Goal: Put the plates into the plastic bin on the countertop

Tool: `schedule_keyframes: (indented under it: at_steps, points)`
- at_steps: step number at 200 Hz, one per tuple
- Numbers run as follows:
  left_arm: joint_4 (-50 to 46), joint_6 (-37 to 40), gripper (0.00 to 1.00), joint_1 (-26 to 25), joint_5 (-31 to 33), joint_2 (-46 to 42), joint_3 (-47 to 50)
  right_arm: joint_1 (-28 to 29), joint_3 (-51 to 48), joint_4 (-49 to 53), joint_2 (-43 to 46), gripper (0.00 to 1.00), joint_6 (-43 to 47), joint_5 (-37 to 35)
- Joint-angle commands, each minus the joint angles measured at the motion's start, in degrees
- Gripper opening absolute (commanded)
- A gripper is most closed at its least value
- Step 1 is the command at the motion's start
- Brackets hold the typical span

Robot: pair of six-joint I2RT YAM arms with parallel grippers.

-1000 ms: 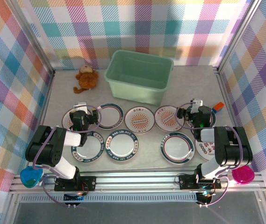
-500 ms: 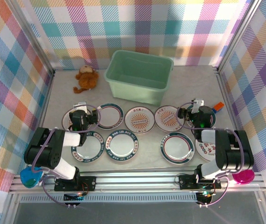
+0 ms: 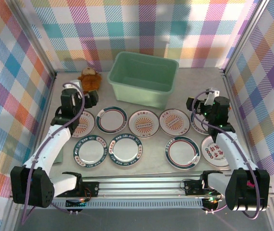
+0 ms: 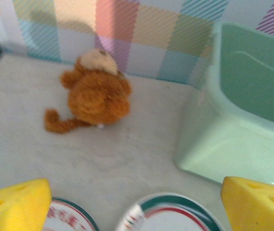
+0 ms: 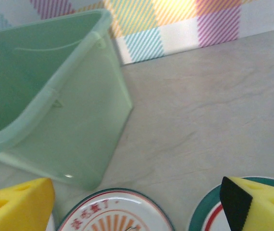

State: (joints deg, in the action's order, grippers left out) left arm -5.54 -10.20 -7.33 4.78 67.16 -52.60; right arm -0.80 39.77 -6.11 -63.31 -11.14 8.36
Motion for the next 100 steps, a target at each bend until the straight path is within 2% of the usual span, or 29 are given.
schedule_keyframes:
  at_steps: [1,20,46,82,100]
  points:
    - [-21.0,-14.6,0.89,0.6,-8.3,1.0,-3.0,0.1,4.7,7.6,-0.2,0.85,-2.8,8.9]
    - [-23.6,-23.4,0.86,0.4,-13.1,2.1,-3.5,1.5,8.4,10.7,-2.3,0.82,-2.8,12.2]
    - [-25.8,-31.9,0.85,0.5,-14.5,3.4,-3.3,5.0,12.6,13.7,-5.8,0.76,-0.3,15.5]
    - [-27.5,-34.3,0.83,-0.2,-14.3,4.1,-2.4,10.0,15.1,15.6,-8.4,0.73,2.0,15.5]
    - [-26.4,-36.1,0.82,-0.4,-16.3,6.7,-1.3,11.5,15.2,15.7,-9.0,0.71,2.1,15.3]
